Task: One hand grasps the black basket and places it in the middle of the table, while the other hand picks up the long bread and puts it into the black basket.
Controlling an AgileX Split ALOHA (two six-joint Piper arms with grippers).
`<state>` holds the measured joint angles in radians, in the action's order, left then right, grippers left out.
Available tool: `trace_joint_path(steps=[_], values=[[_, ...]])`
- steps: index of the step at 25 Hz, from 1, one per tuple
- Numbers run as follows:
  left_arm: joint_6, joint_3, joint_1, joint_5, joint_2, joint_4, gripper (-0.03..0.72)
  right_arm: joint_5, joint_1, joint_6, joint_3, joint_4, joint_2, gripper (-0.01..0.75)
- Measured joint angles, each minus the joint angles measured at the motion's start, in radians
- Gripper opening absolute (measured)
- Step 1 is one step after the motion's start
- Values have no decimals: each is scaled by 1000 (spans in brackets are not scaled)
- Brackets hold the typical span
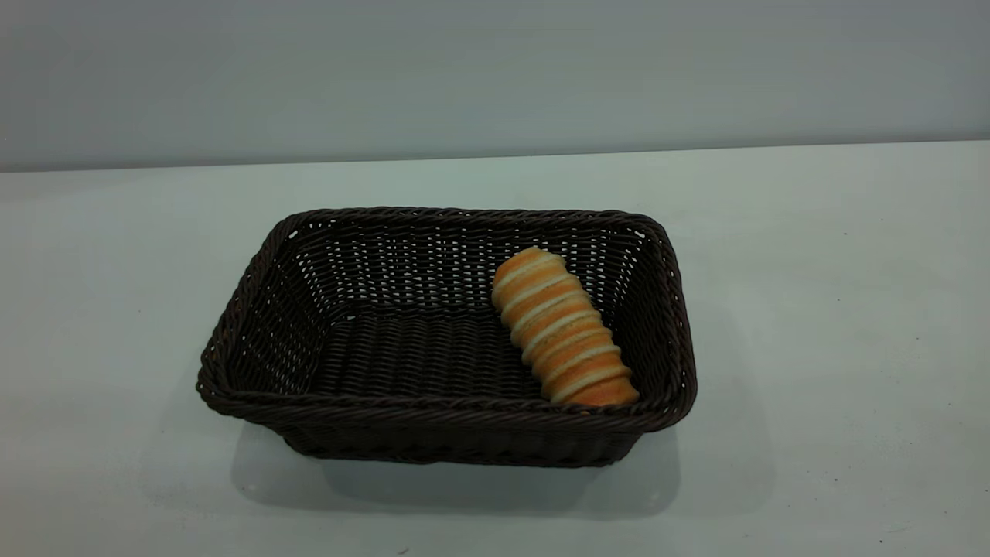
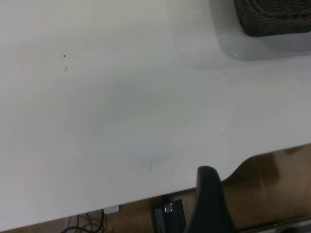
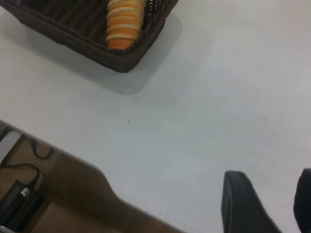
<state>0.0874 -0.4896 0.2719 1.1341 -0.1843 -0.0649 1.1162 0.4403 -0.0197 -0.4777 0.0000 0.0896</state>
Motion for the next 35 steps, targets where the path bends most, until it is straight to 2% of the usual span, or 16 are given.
trace_joint_path(steps=[9,11,15,17,20,35], values=[[0,0,-14,-2,27,0,585,0,-17,0,0,7,0,249],[0,0,-56,-2,63,0,585,1,-77,0,0,12,0,249],[0,0,-187,0,161,0,585,2,-233,1,0,13,0,249],[0,0,-248,1,197,0,585,3,-293,1,0,13,0,249],[0,0,-297,1,203,0,585,3,-351,1,0,13,0,249],[0,0,-289,1,204,0,585,3,-366,1,0,14,0,249]])
